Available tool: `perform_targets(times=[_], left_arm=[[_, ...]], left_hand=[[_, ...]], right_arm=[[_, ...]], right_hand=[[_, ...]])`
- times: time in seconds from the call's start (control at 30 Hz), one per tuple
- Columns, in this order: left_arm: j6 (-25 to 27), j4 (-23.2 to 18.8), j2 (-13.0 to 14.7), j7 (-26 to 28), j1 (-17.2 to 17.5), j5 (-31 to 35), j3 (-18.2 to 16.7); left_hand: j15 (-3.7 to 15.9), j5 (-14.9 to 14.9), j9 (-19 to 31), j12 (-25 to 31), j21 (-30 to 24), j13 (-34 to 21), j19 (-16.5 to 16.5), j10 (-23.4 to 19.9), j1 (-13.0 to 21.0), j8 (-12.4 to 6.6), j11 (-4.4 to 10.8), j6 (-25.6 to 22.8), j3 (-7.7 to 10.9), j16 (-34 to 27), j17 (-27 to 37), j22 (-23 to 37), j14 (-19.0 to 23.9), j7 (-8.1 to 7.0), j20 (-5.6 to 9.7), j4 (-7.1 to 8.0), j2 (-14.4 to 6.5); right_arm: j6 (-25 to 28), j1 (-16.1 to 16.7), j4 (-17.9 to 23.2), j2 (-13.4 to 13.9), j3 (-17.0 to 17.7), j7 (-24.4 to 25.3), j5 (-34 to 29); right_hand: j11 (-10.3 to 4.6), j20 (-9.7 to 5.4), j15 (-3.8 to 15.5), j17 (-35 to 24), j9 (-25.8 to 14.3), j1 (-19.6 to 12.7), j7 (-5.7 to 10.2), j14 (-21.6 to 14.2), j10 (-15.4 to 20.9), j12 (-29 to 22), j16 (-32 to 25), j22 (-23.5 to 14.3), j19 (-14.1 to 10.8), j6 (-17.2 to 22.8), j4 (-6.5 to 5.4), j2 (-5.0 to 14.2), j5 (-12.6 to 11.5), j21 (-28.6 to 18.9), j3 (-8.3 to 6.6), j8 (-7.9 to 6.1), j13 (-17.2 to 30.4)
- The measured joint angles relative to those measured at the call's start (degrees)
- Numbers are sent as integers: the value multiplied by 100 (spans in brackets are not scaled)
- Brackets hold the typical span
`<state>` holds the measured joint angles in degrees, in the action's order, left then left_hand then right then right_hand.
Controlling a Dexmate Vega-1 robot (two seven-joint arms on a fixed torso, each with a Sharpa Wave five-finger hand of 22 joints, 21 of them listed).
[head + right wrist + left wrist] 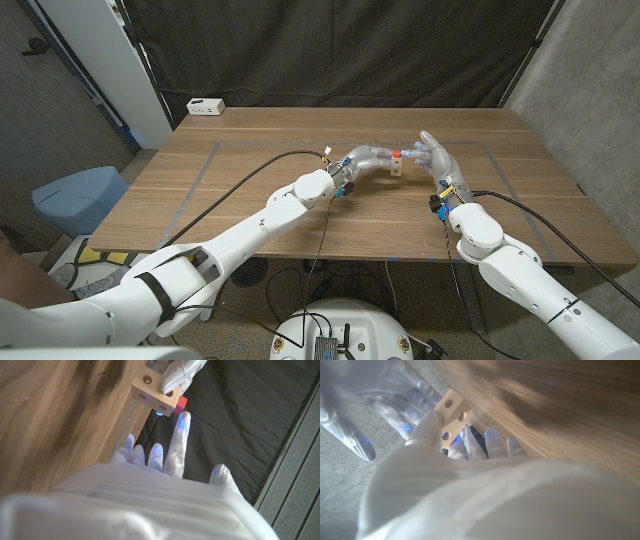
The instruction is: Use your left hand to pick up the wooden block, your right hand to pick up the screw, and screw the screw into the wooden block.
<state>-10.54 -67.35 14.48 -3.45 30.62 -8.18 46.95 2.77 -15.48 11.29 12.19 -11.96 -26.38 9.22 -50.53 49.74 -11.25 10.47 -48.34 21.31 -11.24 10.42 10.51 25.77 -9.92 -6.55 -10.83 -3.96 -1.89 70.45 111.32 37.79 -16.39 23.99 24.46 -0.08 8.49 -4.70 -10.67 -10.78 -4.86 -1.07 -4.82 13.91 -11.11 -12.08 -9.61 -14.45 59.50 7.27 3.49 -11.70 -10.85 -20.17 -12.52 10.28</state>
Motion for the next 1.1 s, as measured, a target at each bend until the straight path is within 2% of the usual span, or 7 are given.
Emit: perform_targets(times=[0.07,0.3,0.4,0.7,1.03,1.1], left_arm=[[0,-4,2,2,1,2,-1],[0,-20,11,9,4,9,-4],[0,-27,14,10,6,10,-5],[2,-63,24,13,19,19,-8],[15,-130,44,25,44,31,-8],[20,-152,52,31,54,36,-8]], left_hand=[[0,0,0,0,0,0,0,0,0,0,0,0,0,0,0,0,0,0,0,0,0],[0,1,3,0,0,0,0,0,0,0,0,0,0,0,0,0,0,0,0,0,0],[0,1,4,0,0,0,0,1,0,0,0,0,0,0,0,0,0,0,0,0,0],[0,6,5,0,0,0,0,1,0,0,1,0,0,0,0,0,0,0,0,0,0],[0,0,5,0,0,0,0,2,0,0,2,0,0,0,0,0,0,0,0,0,0],[0,0,4,1,0,0,0,2,0,0,2,0,0,0,0,0,0,0,0,0,0]], right_arm=[[-3,1,0,-9,4,11,-8],[-17,-3,-40,-30,8,11,-15],[-22,-15,-60,-31,8,-14,-12],[-30,-41,-99,-14,8,-131,62],[-51,-57,-129,40,2,-278,149],[-53,-61,-136,56,-2,-319,176]], right_hand=[[41,0,-2,0,-3,0,23,2,-45,27,24,0,0,-115,1,0,0,0,-1,64,0],[-81,0,-99,-12,-3,-30,79,100,-330,76,68,0,0,-568,1,-30,0,0,0,197,-1],[-86,33,-122,-14,-28,-30,114,190,-473,76,70,0,34,-753,0,-30,0,0,-1,237,-1],[-93,32,-145,-24,-30,3,201,396,-791,119,113,0,160,-1209,-39,-64,0,29,39,238,-1],[-146,52,-196,-41,-30,24,241,569,-966,119,150,0,280,-1429,-57,-84,0,29,57,259,-2],[-126,32,-205,-41,-30,55,209,578,-1006,119,150,0,300,-1463,-66,-115,0,29,66,259,-2]])
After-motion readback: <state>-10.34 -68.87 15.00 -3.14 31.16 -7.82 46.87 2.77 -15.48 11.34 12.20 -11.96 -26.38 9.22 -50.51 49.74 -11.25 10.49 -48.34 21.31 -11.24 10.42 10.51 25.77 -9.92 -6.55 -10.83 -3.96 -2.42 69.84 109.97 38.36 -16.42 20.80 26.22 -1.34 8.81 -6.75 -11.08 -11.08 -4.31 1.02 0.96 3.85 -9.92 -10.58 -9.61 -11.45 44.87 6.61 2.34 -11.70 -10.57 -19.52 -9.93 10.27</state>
